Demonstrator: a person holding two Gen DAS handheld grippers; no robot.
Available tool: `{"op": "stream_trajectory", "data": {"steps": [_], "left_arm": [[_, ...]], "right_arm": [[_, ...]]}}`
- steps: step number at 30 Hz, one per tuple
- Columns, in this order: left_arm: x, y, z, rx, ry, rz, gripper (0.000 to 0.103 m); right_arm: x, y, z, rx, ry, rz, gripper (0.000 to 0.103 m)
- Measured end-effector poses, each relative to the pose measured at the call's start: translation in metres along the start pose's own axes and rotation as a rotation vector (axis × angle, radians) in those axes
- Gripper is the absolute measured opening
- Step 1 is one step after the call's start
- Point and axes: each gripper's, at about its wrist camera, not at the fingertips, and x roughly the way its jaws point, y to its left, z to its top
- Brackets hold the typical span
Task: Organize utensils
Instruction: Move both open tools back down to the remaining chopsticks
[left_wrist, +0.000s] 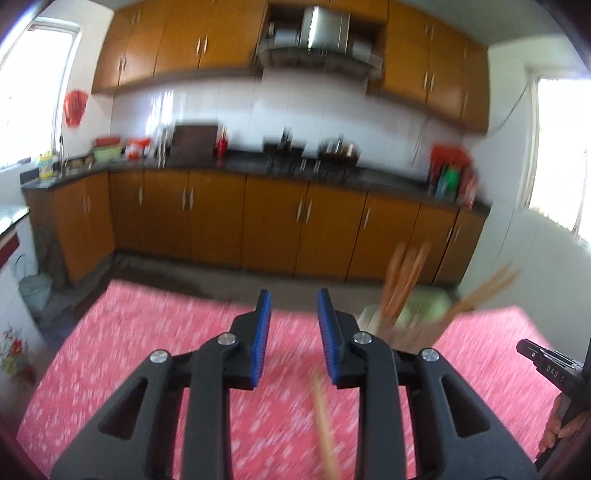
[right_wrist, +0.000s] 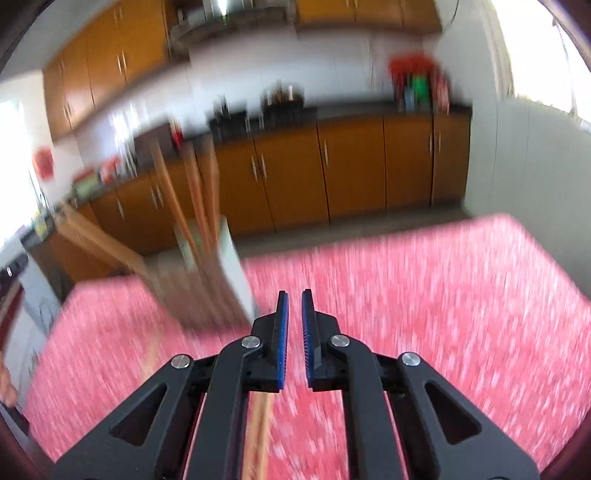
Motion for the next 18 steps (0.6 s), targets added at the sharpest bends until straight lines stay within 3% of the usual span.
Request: {"op": "stream_trajectory", "data": {"steps": [4,7,14,18], "left_arm": [[0.032,0.01,-0.047,-0.016,0.184,-0.016,0.027],[0.049,0.014,-0.082,-0.041,0.29,-0.052,0.027],[0.056,0.002,-0.118,-0.028,0.376,-0.122,0.027],[0.055,-0.009,-0.129,-0.006,0.403,-0.165,0.025]], "right_arm": [[0.037,0.002,-0.052,0.009,0.176,0.062,0.009],[0.053,0.013,-0.077,-0.007,0.248,0.086,0.009],[0.07,0.03,-0.093,-0.065,0.294,0.061,0.008],[0.071,0.025,-0.089,-0.083,0.265,-0.041,0.007]]}}
